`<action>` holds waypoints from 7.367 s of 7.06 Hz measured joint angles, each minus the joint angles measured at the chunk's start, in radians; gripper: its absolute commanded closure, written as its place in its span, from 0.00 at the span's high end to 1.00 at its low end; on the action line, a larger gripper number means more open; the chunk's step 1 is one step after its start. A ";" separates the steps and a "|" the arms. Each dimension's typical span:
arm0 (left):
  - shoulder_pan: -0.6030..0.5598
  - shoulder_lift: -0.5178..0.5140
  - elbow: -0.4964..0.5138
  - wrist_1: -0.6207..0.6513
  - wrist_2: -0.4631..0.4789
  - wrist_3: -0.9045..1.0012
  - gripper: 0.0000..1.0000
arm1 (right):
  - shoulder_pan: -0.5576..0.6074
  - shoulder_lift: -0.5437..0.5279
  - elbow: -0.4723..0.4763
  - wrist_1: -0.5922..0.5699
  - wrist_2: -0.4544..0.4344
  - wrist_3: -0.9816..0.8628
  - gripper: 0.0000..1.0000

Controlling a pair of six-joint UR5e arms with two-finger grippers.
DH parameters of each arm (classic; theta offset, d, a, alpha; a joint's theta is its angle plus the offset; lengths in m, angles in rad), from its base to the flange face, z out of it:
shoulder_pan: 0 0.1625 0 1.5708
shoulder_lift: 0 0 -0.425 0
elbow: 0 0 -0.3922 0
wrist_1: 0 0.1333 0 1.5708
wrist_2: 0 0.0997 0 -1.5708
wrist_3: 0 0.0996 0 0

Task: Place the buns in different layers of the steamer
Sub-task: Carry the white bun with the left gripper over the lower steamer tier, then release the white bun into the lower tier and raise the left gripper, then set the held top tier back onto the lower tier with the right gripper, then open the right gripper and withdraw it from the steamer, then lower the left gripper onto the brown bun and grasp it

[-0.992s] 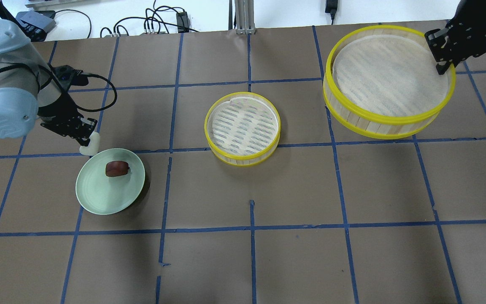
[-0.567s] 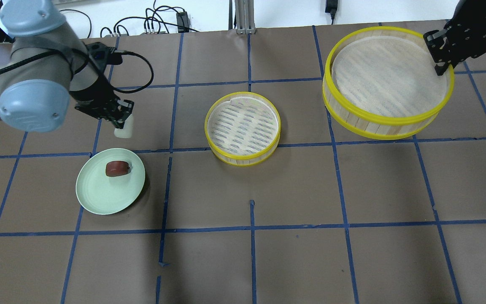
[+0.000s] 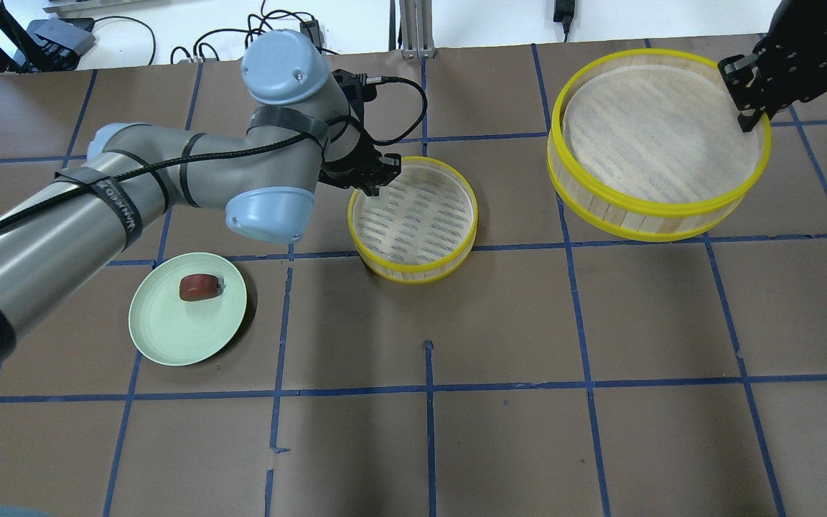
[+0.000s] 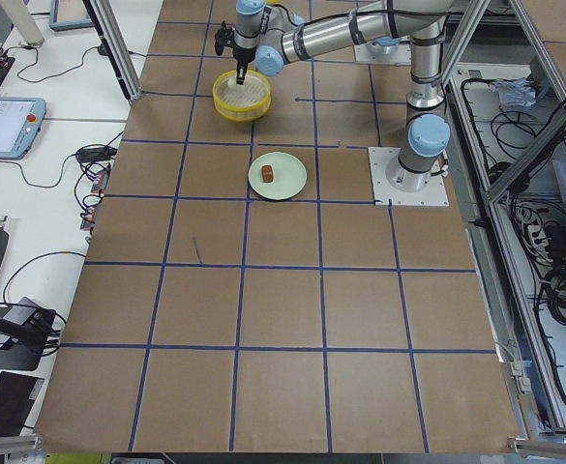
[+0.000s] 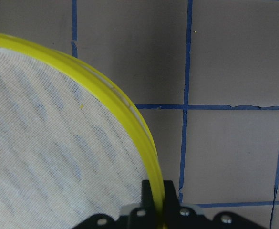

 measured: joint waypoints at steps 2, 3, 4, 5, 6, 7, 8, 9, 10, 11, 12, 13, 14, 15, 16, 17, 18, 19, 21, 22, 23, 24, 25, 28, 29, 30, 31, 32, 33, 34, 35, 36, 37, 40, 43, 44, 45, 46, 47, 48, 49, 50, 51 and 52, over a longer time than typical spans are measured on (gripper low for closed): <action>-0.016 -0.033 0.000 0.034 0.000 -0.028 1.00 | 0.000 0.001 0.000 -0.001 0.001 0.000 0.03; -0.015 -0.022 0.002 0.036 0.004 -0.030 1.00 | 0.000 0.002 -0.001 -0.001 0.002 0.002 0.03; -0.009 0.007 0.004 0.026 0.009 -0.025 1.00 | 0.002 0.005 -0.001 -0.001 0.003 0.006 0.03; 0.010 0.045 0.005 -0.011 0.012 -0.005 1.00 | 0.005 0.010 0.000 -0.003 0.016 0.022 0.02; 0.050 0.090 0.006 -0.075 0.011 0.043 1.00 | 0.015 0.023 0.004 -0.007 0.043 0.064 0.02; 0.112 0.152 0.009 -0.168 0.008 0.117 1.00 | 0.048 0.054 0.008 -0.026 0.060 0.126 0.02; 0.180 0.216 0.024 -0.286 0.006 0.189 1.00 | 0.121 0.093 0.011 -0.075 0.056 0.199 0.02; 0.247 0.275 0.058 -0.428 0.010 0.264 1.00 | 0.206 0.141 0.014 -0.142 0.046 0.296 0.02; 0.301 0.321 0.101 -0.559 0.025 0.342 1.00 | 0.282 0.202 0.014 -0.214 0.041 0.393 0.02; 0.337 0.361 0.136 -0.673 0.047 0.398 1.00 | 0.347 0.261 0.014 -0.272 0.034 0.479 0.02; 0.351 0.396 0.151 -0.753 0.061 0.423 1.00 | 0.400 0.311 0.011 -0.314 0.026 0.554 0.02; 0.355 0.420 0.151 -0.791 0.065 0.432 1.00 | 0.431 0.349 0.010 -0.352 0.024 0.605 0.02; 0.355 0.429 0.146 -0.805 0.062 0.433 1.00 | 0.444 0.373 0.012 -0.378 0.020 0.616 0.02; 0.354 0.429 0.142 -0.809 0.058 0.429 1.00 | 0.449 0.386 0.016 -0.403 0.013 0.605 0.02; 0.353 0.429 0.139 -0.811 0.057 0.429 1.00 | 0.452 0.393 0.029 -0.428 0.012 0.598 0.02; 0.354 0.429 0.135 -0.812 0.056 0.430 1.00 | 0.453 0.396 0.048 -0.452 0.014 0.597 0.02; 0.354 0.430 0.131 -0.812 0.056 0.432 1.00 | 0.454 0.397 0.067 -0.475 0.015 0.603 0.02; 0.353 0.431 0.127 -0.812 0.055 0.434 1.00 | 0.454 0.400 0.076 -0.488 0.021 0.611 0.03; 0.353 0.433 0.125 -0.812 0.055 0.435 1.00 | 0.455 0.404 0.082 -0.494 0.046 0.617 0.03; 0.353 0.433 0.124 -0.813 0.055 0.435 1.00 | 0.455 0.405 0.082 -0.493 0.050 0.617 0.03; 0.353 0.433 0.123 -0.813 0.055 0.436 1.00 | 0.456 0.406 0.083 -0.493 0.051 0.616 0.03; 0.353 0.433 0.123 -0.814 0.056 0.436 1.00 | 0.456 0.407 0.084 -0.492 0.052 0.617 0.03; 0.353 0.433 0.122 -0.814 0.056 0.436 1.00 | 0.456 0.407 0.087 -0.492 0.052 0.617 0.03; 0.353 0.433 0.116 -0.813 0.056 0.439 1.00 | 0.456 0.408 0.094 -0.492 0.052 0.616 0.06; 0.353 0.434 0.116 -0.813 0.056 0.440 1.00 | 0.456 0.407 0.095 -0.491 0.052 0.616 0.08; 0.353 0.434 0.116 -0.813 0.056 0.441 1.00 | 0.456 0.406 0.095 -0.490 0.052 0.615 0.20; 0.353 0.434 0.116 -0.812 0.056 0.442 1.00 | 0.456 0.406 0.095 -0.491 0.053 0.616 0.31; 0.353 0.434 0.116 -0.812 0.056 0.442 1.00 | 0.456 0.407 0.094 -0.493 0.052 0.616 0.37; 0.353 0.434 0.115 -0.812 0.056 0.442 1.00 | 0.456 0.407 0.094 -0.495 0.052 0.616 0.58; 0.353 0.434 0.115 -0.812 0.056 0.443 1.00 | 0.456 0.408 0.094 -0.495 0.053 0.616 0.84; 0.353 0.434 0.115 -0.813 0.056 0.442 1.00 | 0.454 0.406 0.090 -0.495 0.052 0.610 0.90; 0.353 0.435 0.114 -0.814 0.057 0.444 1.00 | 0.439 0.394 0.081 -0.490 0.052 0.582 0.92; 0.353 0.437 0.109 -0.816 0.060 0.451 1.00 | 0.403 0.358 0.071 -0.462 0.058 0.536 0.95; 0.353 0.447 0.094 -0.817 0.066 0.465 1.00 | 0.210 0.113 0.014 -0.121 0.140 0.345 0.99; 0.354 0.448 0.092 -0.816 0.067 0.468 1.00 | 0.171 -0.051 -0.012 0.115 0.145 0.226 0.99; 0.365 0.448 0.085 -0.815 0.071 0.479 0.98 | 0.185 -0.066 0.013 0.115 0.135 0.219 1.00; 0.392 0.441 0.063 -0.809 0.074 0.509 0.97 | 0.206 -0.068 0.029 0.083 0.108 0.214 1.00; 0.430 0.423 0.011 -0.769 0.075 0.541 0.98 | 0.217 -0.066 0.034 0.046 0.086 0.209 1.00; 0.468 0.399 -0.070 -0.671 0.076 0.573 0.98 | 0.222 -0.064 0.033 0.028 0.080 0.207 1.00; 0.488 0.369 -0.138 -0.566 0.076 0.597 0.98 | 0.224 -0.064 0.032 0.023 0.079 0.206 1.00; 0.497 0.313 -0.183 -0.460 0.077 0.608 0.98 | 0.224 -0.063 0.030 0.021 0.079 0.206 1.00; 0.503 0.242 -0.204 -0.377 0.092 0.613 0.98 | 0.223 -0.062 0.029 0.020 0.077 0.206 1.00; 0.510 0.183 -0.213 -0.325 0.120 0.615 0.94 | 0.223 -0.062 0.029 0.020 0.074 0.205 1.00; 0.513 0.141 -0.218 -0.290 0.136 0.615 0.81 | 0.222 -0.062 0.028 0.019 0.074 0.205 1.00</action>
